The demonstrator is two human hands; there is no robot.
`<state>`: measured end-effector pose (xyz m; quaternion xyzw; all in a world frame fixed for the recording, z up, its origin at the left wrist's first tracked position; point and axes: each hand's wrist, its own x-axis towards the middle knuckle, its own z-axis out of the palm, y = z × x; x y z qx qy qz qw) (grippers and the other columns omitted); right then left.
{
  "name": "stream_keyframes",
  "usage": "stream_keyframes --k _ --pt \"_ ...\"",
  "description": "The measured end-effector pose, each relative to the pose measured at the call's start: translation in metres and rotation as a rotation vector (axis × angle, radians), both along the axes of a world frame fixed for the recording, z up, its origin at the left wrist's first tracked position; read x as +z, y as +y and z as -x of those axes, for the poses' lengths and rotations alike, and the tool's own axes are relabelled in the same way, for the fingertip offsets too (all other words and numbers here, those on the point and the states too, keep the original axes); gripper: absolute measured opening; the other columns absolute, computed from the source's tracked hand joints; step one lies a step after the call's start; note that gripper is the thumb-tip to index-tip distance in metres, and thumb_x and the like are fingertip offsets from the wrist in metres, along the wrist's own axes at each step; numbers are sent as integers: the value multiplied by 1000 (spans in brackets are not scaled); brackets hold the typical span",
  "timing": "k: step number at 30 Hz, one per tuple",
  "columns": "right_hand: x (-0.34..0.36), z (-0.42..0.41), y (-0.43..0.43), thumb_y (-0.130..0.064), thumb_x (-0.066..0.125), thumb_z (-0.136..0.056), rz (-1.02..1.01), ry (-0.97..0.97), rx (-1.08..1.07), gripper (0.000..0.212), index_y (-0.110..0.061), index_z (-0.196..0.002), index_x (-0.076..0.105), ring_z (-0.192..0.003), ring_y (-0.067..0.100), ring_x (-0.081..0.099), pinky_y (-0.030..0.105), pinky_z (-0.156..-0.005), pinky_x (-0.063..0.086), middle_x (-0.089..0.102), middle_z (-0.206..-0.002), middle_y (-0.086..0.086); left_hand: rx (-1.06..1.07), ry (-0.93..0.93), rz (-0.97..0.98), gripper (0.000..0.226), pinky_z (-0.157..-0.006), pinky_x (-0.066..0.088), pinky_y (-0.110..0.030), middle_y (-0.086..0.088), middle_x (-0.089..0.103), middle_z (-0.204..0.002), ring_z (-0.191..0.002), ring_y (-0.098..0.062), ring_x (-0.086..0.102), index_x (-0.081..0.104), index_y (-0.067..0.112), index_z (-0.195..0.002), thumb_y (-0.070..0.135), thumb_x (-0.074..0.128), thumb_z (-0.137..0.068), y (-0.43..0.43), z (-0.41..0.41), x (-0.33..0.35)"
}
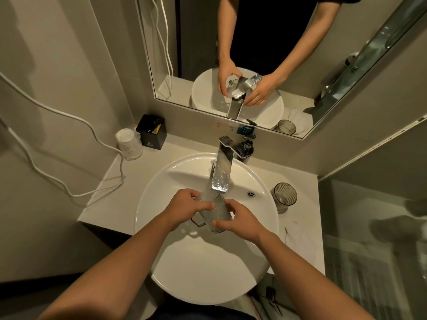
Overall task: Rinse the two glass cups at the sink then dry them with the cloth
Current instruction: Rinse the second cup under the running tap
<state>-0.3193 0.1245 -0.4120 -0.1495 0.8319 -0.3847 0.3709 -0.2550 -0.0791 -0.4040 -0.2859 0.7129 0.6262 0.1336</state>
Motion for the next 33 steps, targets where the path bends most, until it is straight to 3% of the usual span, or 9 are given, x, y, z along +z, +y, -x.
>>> stream_keyframes --k 4,7,12,14,18,20,25,29,33 --pt "-2 -8 -7 -67 83 -56 -96 150 11 85 -30 -130 59 -108 11 64 35 -94 53 66 -120 -12 113 -25 -5 52 -66 46 -35 -8 65 -70 -66 -18 60 69 0 -75 43 91 -55 10 0 -4" --pt "-2 -5 -6 -64 82 -57 -104 132 4 77 -28 -121 60 -103 14 65 36 -89 55 67 -113 -10 92 -47 -44 30 -64 44 -30 -1 66 -64 -62 -15 59 68 15 -59 34 91 -67 10 0 -3" --pt "1 9 3 -38 90 -73 -61 37 48 59 -23 -122 62 -99 10 65 21 -78 51 67 -110 -10 -48 -23 -167 60 -88 52 -39 -18 76 -97 -90 -25 70 70 -5 -101 36 90 -61 -3 -3 0" --pt "5 14 6 -34 90 -75 -55 16 76 53 -23 -119 64 -94 7 66 19 -76 51 69 -108 -8 -62 -15 -155 51 -89 53 -38 -19 77 -105 -92 -23 72 73 0 -106 28 88 -66 -1 -5 1" --pt "3 18 9 -41 88 -73 -22 -32 70 55 -27 -122 67 -102 12 69 37 -94 57 73 -113 -6 21 9 -132 16 -73 52 -30 -1 75 -78 -74 -16 66 77 13 -88 18 86 -75 9 -5 4" --pt "0 14 10 -46 86 -70 -1 -35 41 63 -28 -127 64 -107 11 68 39 -99 56 71 -116 -7 94 3 -117 12 -68 51 -29 5 71 -68 -66 -13 65 76 15 -76 19 87 -74 13 -4 3" --pt "-5 7 9 -55 82 -67 9 48 39 88 -26 -144 53 -123 8 60 31 -106 49 62 -135 -7 215 -60 -66 30 -65 49 -32 5 63 -56 -58 -15 61 68 18 -59 36 92 -63 20 -3 -1" --pt "2 6 7 -30 73 -87 33 -3 34 59 -20 -143 54 -115 15 64 22 -96 52 63 -133 -1 266 -102 -73 43 -60 41 -31 2 52 -58 -57 -18 48 60 14 -62 45 90 -61 22 -4 -2" --pt "0 7 10 -23 66 -74 78 -50 9 74 -21 -146 50 -124 15 60 34 -105 51 61 -136 0 295 -122 -82 52 -60 40 -33 -2 52 -62 -58 -21 47 59 11 -69 52 88 -54 22 -4 -1"
